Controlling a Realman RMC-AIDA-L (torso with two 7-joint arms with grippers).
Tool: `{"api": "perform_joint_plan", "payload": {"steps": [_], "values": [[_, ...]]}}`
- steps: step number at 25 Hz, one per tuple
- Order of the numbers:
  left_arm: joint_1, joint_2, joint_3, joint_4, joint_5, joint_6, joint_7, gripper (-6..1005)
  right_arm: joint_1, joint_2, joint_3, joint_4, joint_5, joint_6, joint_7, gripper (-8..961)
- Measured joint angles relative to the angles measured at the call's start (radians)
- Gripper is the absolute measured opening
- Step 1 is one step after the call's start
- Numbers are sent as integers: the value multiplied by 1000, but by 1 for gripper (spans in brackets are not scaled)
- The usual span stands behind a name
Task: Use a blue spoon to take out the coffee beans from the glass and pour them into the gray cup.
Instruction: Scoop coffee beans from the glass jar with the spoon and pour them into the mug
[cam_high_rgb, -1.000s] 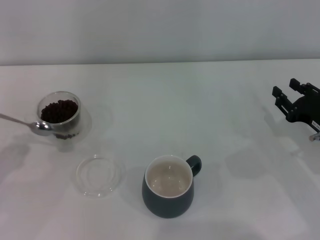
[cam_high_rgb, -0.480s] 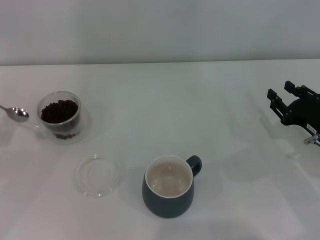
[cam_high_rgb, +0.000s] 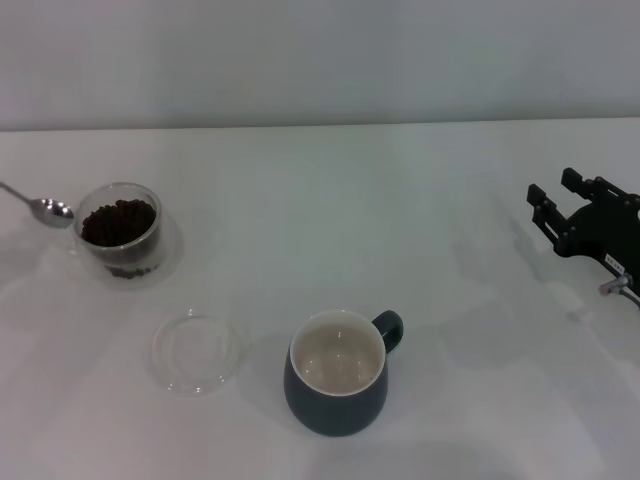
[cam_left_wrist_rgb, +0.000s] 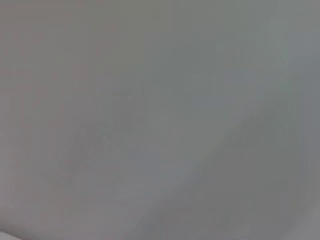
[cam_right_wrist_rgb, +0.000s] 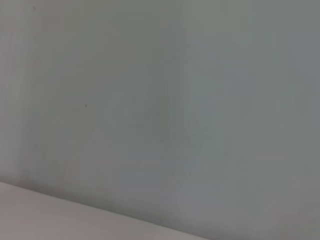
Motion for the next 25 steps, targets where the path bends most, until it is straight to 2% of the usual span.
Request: {"api": "perform_joint_plan", "payload": {"steps": [14,25], "values": [[-105,-12,3,-10,132,-144,-45,128,5,3,0,-1,-3,5,2,499],[-133,-34,5,-12,227,-178,-134,128,-4,2,0,-2,-7,3,-1,499]]}}
